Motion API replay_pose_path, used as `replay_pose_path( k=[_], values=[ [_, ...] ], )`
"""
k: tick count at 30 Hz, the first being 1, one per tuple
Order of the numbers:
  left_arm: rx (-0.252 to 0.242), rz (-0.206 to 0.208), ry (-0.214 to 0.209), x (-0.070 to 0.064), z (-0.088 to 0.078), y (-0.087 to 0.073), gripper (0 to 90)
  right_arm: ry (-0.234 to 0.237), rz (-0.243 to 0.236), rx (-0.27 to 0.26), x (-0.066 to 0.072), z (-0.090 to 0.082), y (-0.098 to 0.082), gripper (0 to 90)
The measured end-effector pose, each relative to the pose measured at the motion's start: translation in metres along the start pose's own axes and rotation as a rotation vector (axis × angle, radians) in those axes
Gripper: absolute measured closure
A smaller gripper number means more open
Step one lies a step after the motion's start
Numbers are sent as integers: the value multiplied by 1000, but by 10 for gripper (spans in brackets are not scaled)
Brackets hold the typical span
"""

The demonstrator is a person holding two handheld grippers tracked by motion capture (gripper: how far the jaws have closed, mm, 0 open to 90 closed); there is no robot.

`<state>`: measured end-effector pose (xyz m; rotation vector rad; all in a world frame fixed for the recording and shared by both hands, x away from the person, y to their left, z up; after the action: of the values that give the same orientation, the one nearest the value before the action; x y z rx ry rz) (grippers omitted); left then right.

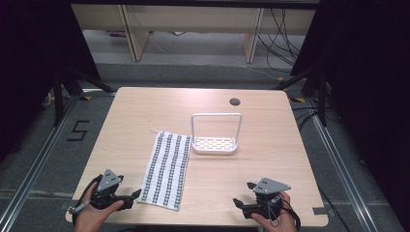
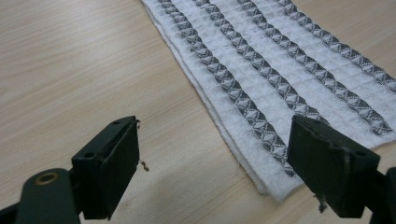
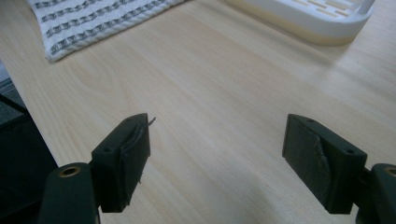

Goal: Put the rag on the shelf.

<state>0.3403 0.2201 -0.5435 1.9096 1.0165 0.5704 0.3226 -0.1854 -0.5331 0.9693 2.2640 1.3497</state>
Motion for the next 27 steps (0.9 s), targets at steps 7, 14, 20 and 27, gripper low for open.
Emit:
replay_pose_path(
  k=[7,14,20,27],
  values=[
    [-3,6,4,1,-1,0,174,9,7,-25,3,-1,4,245],
    [-16,-7,-7,-2,-5,-1,175,64,-6,-81,15,4,14,248],
    [2,0,-38,-11,-8,-7,176,97,-63,-76,32,16,21,262],
    [-5,9,-41,-18,-10,-9,180,150,-119,-57,57,31,27,295]
  ],
)
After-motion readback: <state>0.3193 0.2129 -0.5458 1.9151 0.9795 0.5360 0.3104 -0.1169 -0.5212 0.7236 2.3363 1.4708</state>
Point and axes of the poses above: each handheld gripper's, and its own axes: z roughly forward along the jaws, y roughly out of its top, x roughly to its left, the point moved 7 cm from there along z, roughly forward along the jaws, and after that the axes turned 10 degrees about -x, right-handed, at the moved point
